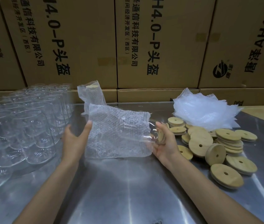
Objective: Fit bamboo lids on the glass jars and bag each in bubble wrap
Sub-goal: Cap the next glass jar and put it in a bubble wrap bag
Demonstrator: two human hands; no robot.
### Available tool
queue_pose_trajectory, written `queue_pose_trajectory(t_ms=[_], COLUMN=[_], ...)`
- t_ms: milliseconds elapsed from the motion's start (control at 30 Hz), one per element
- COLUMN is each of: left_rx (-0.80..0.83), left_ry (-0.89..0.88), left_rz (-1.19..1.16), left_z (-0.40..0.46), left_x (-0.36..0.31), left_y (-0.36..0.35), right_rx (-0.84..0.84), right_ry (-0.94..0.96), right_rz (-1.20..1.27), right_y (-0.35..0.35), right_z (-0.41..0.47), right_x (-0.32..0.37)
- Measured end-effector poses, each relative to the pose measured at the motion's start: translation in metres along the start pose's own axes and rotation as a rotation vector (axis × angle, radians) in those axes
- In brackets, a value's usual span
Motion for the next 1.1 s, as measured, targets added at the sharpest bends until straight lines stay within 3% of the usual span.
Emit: queue_pose_trajectory(t_ms=[33, 100, 333, 500, 633, 900, 1000, 1100], left_rx=[0.123, 0.280, 0.466, 0.657, 0.727, 0.843, 0.892, 0.842], left_ry=[0.109, 0.140, 0.055, 0.020, 0.002, -0.172, -0.128, -0.015], left_rz=[-0.060, -0.083, -0.268, -0.318, -0.383, -0.200, -0.184, -0.280], left_z=[0.001, 0.001, -0.007, -0.015, -0.022, -0.044, -0.039, -0.032], left_x=[0.010, 0.018, 0.009, 0.006, 0.001, -0.011, -0.010, -0.008], left_y=[-0.009, -0.020, -0.034, -0.049, -0.054, -0.062, -0.059, -0.053], right_rx=[0.016, 0.073, 0.262, 0.291, 0.269, 0.316, 0.280, 0.285], right_ry=[0.013, 0.021, 0.044, 0.005, 0.028, 0.017, 0.061, 0.072], right_rz=[-0.009, -0.045, 0.071, 0.084, 0.030, -0.052, -0.048, -0.029], right_y=[0.000, -0.004, -0.020, -0.028, -0.029, -0.023, -0.020, -0.024], right_z=[0.002, 0.002, -0.002, -0.011, -0.013, -0.005, -0.002, -0.007], right_x=[0.000, -0.001, 0.002, 0.004, 0.008, 0.005, 0.007, 0.010])
Point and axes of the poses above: each hand's wrist, its own z-axis towards the middle knuckle, its own y-axis out of the back of the hand, x = y × z, the point moved 6 cm from there along z, towards the middle knuckle, and after that the axes turned 6 degrees about y, right-handed, at the moved point
